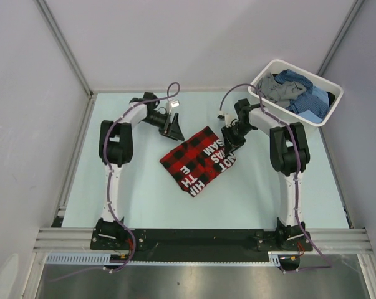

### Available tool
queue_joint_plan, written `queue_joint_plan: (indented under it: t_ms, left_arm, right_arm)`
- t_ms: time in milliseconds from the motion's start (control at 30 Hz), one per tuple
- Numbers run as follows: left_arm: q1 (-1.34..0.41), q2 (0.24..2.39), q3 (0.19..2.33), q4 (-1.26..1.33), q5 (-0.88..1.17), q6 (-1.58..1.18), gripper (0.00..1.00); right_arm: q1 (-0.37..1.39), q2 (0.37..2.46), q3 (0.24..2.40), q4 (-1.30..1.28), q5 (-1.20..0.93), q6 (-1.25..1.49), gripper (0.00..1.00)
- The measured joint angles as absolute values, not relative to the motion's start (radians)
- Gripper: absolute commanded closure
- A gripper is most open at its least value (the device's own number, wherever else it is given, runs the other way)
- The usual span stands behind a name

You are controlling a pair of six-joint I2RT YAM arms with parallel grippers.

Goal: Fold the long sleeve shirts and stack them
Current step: Fold the shirt

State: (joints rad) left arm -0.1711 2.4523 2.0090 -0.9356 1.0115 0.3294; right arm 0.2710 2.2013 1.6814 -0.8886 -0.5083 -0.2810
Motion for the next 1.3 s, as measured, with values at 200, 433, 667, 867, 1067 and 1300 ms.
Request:
queue_joint_plan:
  t_ms: [200,433,667,867,1067,1300]
  left_arm:
    - [-0.216,2.455,1.974,-0.936,1.035,0.294,0.28]
    - [-0.252,2.457,1.925,-0.933,1.073,0.261,0.38]
    - [-0.268,2.461,1.88,-0.903,1.095,0.191,0.73]
    - [-0.254,2.459,1.874,-0.866,1.066,0.111,1.0]
    - [-0.213,2.436,1.953,-0.945,0.958,0.134,1.0]
    - [-0.126,2.432,2.326,-1.128,0.678,0.309,1.0]
  right_arm:
    - [0.282,2.209,1.694,-0.893,-0.501,-0.284,0.74]
    - [0.282,2.214,1.702,-0.9,-0.502,-0.285,0.74]
    - [0.284,2.215,1.704,-0.901,-0.502,-0.286,0.72]
    - [0.283,2.212,1.704,-0.904,-0.521,-0.276,0.43]
    - [0.262,2.157,1.647,-0.879,-0.546,-0.265,0.23]
    - [0.215,2.074,1.552,-0.868,-0.567,-0.25,0.19]
